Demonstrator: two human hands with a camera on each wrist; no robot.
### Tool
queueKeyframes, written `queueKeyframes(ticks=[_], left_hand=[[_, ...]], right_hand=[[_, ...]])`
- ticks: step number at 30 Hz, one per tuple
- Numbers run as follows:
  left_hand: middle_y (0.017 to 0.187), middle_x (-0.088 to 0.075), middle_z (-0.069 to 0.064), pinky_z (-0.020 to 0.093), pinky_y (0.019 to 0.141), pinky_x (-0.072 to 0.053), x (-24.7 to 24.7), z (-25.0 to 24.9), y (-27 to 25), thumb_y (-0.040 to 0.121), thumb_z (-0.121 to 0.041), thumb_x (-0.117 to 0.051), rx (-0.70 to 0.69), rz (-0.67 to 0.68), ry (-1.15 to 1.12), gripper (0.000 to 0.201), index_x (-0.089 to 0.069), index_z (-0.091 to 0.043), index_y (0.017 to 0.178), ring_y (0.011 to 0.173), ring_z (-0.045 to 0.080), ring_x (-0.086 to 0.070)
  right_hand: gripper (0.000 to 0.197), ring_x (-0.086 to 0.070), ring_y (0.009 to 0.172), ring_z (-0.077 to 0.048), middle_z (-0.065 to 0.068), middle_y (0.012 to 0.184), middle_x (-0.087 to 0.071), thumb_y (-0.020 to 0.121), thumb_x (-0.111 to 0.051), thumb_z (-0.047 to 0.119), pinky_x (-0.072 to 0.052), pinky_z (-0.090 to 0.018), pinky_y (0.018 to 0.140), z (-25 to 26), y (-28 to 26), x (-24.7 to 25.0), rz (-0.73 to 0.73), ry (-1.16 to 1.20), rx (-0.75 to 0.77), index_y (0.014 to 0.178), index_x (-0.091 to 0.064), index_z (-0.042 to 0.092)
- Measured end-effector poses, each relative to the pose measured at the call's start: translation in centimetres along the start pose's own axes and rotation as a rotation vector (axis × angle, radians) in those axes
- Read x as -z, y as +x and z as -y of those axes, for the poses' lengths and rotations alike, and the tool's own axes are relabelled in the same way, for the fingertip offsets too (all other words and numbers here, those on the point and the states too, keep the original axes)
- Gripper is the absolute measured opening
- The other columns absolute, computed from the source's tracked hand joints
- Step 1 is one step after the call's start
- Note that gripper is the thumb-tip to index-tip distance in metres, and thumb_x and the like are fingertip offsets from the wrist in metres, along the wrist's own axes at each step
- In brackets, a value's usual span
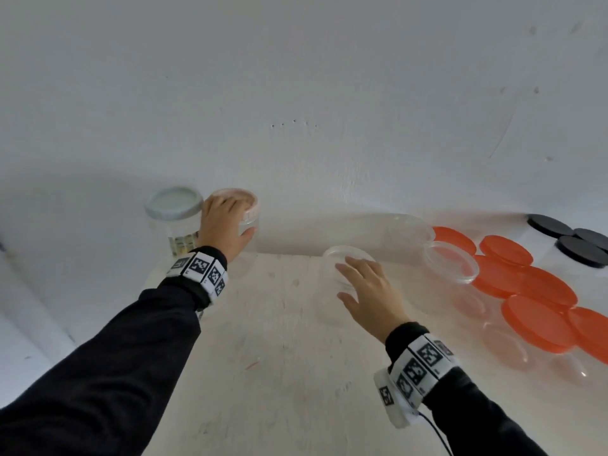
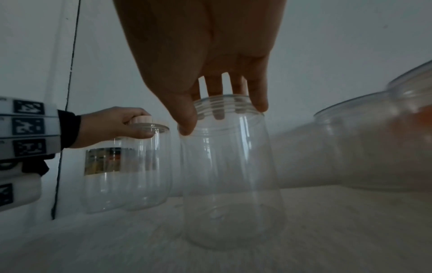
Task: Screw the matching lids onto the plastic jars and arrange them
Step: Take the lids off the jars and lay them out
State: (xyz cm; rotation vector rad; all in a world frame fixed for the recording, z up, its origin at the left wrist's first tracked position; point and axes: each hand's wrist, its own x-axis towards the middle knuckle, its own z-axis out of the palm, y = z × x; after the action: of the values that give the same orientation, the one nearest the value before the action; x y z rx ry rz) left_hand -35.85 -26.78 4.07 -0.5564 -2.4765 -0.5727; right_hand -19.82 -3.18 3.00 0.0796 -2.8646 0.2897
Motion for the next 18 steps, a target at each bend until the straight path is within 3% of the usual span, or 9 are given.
queueKeyframes(ticks=[6,18], left_hand=[[0.122,-0.058,0.009,0.036,0.101,-0.021,0.0,0.1,0.0,0.078,-0.023,-0.071,0.004,0.001,-0.051,0.045,-0.058,-0.008,0.118,0.118,0.03,-0.042],[0.13,-0.051,0.003,0.028,0.104,-0.013,-0.1,0.2,0.2,0.082,-0.029,-0.066,-0.006,0.02,-0.038,0.049,-0.051,-0.012,0.126,0.124,0.023,-0.036]], right_hand=[[0.05,-0.022,0.137,-0.022,0.0,0.149,-0.032,0.093,-0.052,0.028,-0.035,-0.039,0.105,3.2,5.9,-1.8,0.08,0.016,0.035,0.141,-0.038,0.022],[0.051,-0.019,0.138,-0.021,0.003,0.15,-0.03,0.094,-0.05,0.032,-0.04,-0.041,0.102,6.4,11.6,-3.4,0.137,-0.021,0.004,0.142,-0.034,0.027]])
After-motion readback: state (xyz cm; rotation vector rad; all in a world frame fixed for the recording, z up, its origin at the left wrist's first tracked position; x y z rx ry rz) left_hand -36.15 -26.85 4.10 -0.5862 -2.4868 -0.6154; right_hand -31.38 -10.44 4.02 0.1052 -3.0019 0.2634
